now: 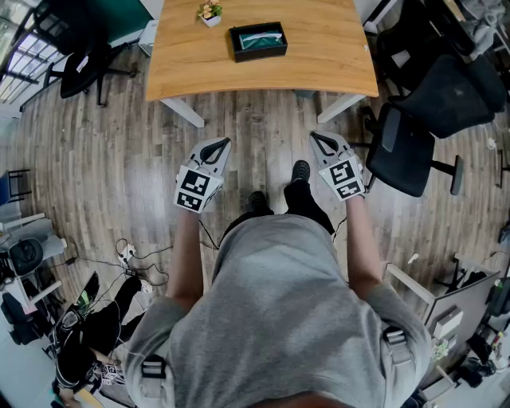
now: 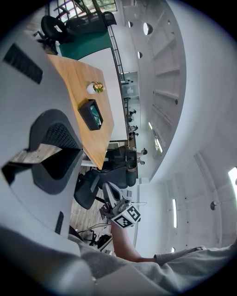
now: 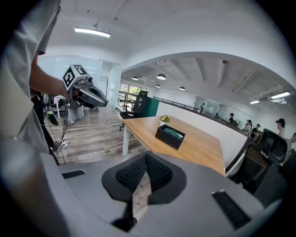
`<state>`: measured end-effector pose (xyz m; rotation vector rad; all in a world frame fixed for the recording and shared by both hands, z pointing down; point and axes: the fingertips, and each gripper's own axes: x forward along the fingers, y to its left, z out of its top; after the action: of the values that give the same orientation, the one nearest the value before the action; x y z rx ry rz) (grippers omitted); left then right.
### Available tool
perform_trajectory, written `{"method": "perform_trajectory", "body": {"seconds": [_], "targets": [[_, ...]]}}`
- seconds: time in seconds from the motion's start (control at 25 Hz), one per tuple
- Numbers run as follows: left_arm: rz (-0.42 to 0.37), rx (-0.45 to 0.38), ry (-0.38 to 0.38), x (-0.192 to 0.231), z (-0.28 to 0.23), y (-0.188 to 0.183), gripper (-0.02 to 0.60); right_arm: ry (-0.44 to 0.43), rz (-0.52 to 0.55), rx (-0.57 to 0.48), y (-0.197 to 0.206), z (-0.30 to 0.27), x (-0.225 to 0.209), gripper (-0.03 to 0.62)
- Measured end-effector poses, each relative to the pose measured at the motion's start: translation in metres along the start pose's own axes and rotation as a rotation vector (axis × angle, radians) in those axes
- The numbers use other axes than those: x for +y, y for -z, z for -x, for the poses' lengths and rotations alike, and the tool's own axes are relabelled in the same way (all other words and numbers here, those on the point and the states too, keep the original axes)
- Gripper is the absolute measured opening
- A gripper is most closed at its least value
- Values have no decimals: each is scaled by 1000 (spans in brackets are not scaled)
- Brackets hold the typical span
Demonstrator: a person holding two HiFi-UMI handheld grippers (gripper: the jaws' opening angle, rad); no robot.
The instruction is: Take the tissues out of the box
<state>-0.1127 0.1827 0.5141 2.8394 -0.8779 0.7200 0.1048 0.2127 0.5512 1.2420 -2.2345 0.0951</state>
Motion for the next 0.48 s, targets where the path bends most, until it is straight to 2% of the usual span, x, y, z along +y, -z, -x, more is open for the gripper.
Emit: {"method": "perform_trajectory", "body": {"seconds": [0.24,0.48], "targets": [[-23,-46,22,-17,9,-7,18,39,0,2,2,19,11,5],[-41,-55,40,-26,15,-9,18,55,-7,-4,2,29,22,5]]}}
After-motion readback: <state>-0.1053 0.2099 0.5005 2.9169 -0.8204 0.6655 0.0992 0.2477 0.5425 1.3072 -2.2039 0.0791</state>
